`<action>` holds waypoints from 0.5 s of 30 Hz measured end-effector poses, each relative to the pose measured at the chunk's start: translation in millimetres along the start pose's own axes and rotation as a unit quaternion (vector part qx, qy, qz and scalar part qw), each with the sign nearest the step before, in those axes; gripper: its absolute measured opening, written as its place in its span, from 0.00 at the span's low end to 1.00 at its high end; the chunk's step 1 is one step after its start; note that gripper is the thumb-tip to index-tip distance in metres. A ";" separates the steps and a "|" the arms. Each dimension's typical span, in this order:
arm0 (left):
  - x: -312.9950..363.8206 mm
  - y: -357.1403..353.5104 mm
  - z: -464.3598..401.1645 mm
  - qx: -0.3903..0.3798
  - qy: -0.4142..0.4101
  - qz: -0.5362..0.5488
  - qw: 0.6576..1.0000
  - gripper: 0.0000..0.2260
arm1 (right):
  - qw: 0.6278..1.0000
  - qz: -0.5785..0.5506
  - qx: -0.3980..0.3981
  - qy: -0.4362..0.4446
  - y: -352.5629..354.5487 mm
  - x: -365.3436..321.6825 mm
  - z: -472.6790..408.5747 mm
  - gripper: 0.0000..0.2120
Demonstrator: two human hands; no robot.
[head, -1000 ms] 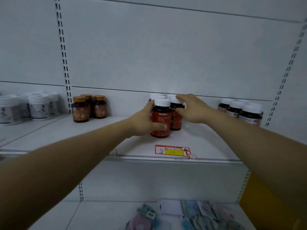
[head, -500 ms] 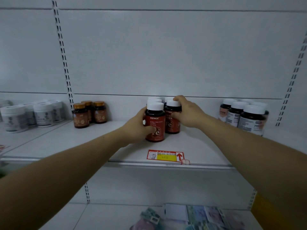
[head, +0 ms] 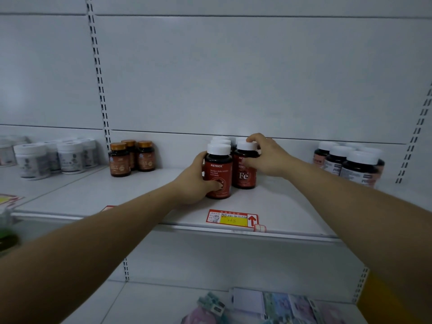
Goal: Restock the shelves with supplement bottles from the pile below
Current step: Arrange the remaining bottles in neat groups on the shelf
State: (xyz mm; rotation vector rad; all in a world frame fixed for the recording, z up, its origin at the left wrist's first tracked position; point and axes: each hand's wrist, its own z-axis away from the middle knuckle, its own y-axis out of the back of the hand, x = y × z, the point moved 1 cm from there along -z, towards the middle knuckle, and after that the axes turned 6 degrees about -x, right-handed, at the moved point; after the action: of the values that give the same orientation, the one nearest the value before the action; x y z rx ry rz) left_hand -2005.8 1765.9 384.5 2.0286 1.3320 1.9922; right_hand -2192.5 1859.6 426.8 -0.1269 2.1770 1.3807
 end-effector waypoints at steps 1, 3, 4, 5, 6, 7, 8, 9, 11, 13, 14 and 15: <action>0.0 -0.1 -0.4 -0.001 0.000 0.002 1.000 0.36 | 1.000 -0.004 0.004 0.001 -0.3 0.6 -0.7 0.25; 1.2 -1.1 -0.3 -0.004 -0.005 0.005 1.000 0.36 | 1.000 -0.019 0.010 0.001 -0.7 2.4 -2.1 0.24; 2.1 -2.0 -0.1 -0.005 -0.008 0.005 1.000 0.36 | 1.000 -0.028 0.010 0.000 -0.9 3.5 -2.3 0.23; 2.4 -2.8 0.0 -0.006 -0.012 0.006 1.000 0.36 | 0.999 -0.039 0.008 -0.001 -1.1 4.5 -2.6 0.23; 2.8 -3.5 0.1 -0.006 -0.015 0.006 1.000 0.36 | 0.999 -0.049 0.005 -0.003 -1.7 5.2 -2.5 0.23; 2.6 -3.9 0.0 -0.005 -0.017 0.006 1.000 0.36 | 0.998 -0.056 0.003 -0.004 -1.9 5.7 -2.1 0.22; 2.8 -4.0 -0.3 -0.003 -0.018 0.006 1.000 0.36 | 0.998 -0.060 0.001 -0.005 -2.1 5.8 -1.9 0.22; 2.5 -3.9 -0.9 -0.002 -0.018 0.006 1.000 0.36 | 0.998 -0.063 0.000 -0.005 -2.2 5.8 -2.0 0.22; 1.9 -3.0 -1.8 0.000 -0.014 0.006 1.000 0.36 | 0.998 -0.065 -0.005 -0.009 -1.7 5.7 -2.8 0.22; 2.1 -2.0 -2.5 0.002 -0.008 0.009 1.000 0.36 | 0.998 -0.059 -0.012 -0.011 -1.2 5.4 -3.6 0.23; 2.9 -1.9 -2.7 0.002 -0.006 0.017 1.000 0.37 | 0.998 -0.052 -0.014 -0.012 -0.7 5.5 -3.8 0.24; 4.3 -1.6 -3.3 0.003 -0.003 0.030 1.000 0.38 | 0.999 -0.043 -0.015 -0.012 -0.2 5.2 -4.1 0.24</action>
State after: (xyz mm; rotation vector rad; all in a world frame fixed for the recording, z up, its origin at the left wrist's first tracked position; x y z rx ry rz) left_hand -2010.1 1767.5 387.8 2.0993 1.2916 2.0076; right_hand -2198.4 1857.1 425.4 -0.2113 2.1059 1.3604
